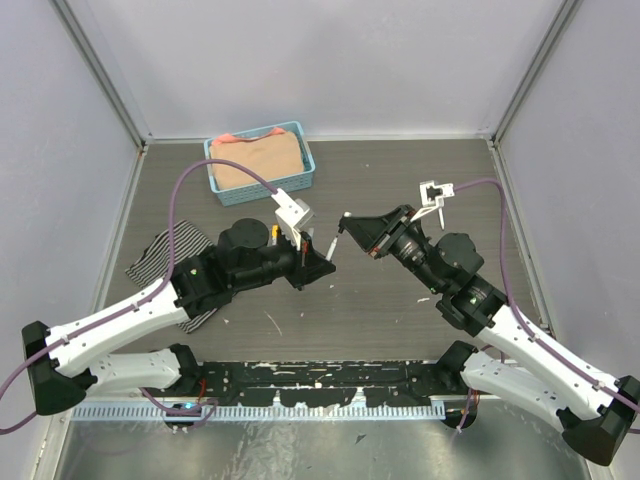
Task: Insert the pens into the pen caps
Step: Insert the pen cap onto the pen, then press the pen cap onto the pen.
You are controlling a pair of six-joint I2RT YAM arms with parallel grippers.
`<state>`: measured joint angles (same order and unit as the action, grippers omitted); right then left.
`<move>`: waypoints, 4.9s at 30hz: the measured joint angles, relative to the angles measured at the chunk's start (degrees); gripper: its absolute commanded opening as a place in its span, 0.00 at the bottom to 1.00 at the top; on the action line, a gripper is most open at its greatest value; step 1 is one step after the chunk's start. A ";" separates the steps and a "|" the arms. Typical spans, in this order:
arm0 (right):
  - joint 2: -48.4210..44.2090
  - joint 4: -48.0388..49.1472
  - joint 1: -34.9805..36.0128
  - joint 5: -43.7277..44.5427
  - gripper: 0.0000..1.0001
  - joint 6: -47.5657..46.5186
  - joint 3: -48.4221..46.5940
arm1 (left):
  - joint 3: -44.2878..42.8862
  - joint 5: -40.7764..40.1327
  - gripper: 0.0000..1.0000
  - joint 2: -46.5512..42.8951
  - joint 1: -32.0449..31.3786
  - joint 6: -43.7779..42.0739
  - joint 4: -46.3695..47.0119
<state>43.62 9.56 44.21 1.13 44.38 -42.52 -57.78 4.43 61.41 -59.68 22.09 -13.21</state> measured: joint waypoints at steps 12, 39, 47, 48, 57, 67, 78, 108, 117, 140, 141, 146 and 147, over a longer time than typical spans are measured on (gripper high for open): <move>0.04 -0.13 0.00 -0.61 0.00 0.00 -0.02 | 0.00 0.00 0.00 0.04 0.00 0.02 0.02; 0.90 -1.55 0.00 -2.89 0.00 0.39 -0.11 | 0.00 -0.04 0.00 0.04 0.00 0.00 0.02; 0.90 -1.95 0.00 -3.72 0.00 0.61 -0.11 | 0.00 -0.02 0.00 0.04 0.00 0.00 0.04; 0.90 -1.99 0.00 -3.80 0.00 0.61 -0.11 | 0.00 -0.04 0.00 0.04 0.00 0.00 0.02; 0.90 -2.47 -0.02 -4.24 0.00 0.87 -0.09 | -0.63 -0.04 0.00 0.50 0.00 0.02 -0.28; 0.74 -2.67 -0.24 -4.17 0.02 1.46 0.11 | -1.62 -0.55 0.00 1.22 -0.02 0.07 -1.01; -1.33 -5.27 -0.24 -4.09 0.37 1.42 0.00 | -2.56 -0.68 0.00 1.77 -0.35 0.04 -0.59; 3.78 -16.11 0.00 1.18 0.58 -2.45 -11.67 | -2.78 1.44 0.00 1.75 -0.20 -0.50 1.01; 4.74 -13.53 0.00 -0.96 0.45 -2.12 -11.67 | -2.78 2.25 0.00 1.70 -0.22 -0.66 1.38; 4.76 -12.66 0.00 -4.02 0.30 -1.95 -10.84 | -2.78 2.56 0.00 1.64 -0.22 -0.63 1.42; 4.76 -12.66 0.00 -4.04 0.29 -1.95 -10.82 | -2.78 2.56 0.00 1.62 -0.22 -0.63 1.42; 4.76 -12.57 -0.04 -4.00 0.23 -1.95 -10.38 | -2.78 2.54 0.00 1.62 -0.22 -0.61 1.33; 4.76 -12.52 -0.07 -4.00 0.22 -1.95 -10.27 | -2.78 2.54 0.00 1.62 -0.22 -0.61 1.31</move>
<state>48.38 -2.96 44.14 -2.87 42.44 -52.80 -60.55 6.96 63.02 -59.90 21.47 -11.90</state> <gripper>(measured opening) 0.256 0.045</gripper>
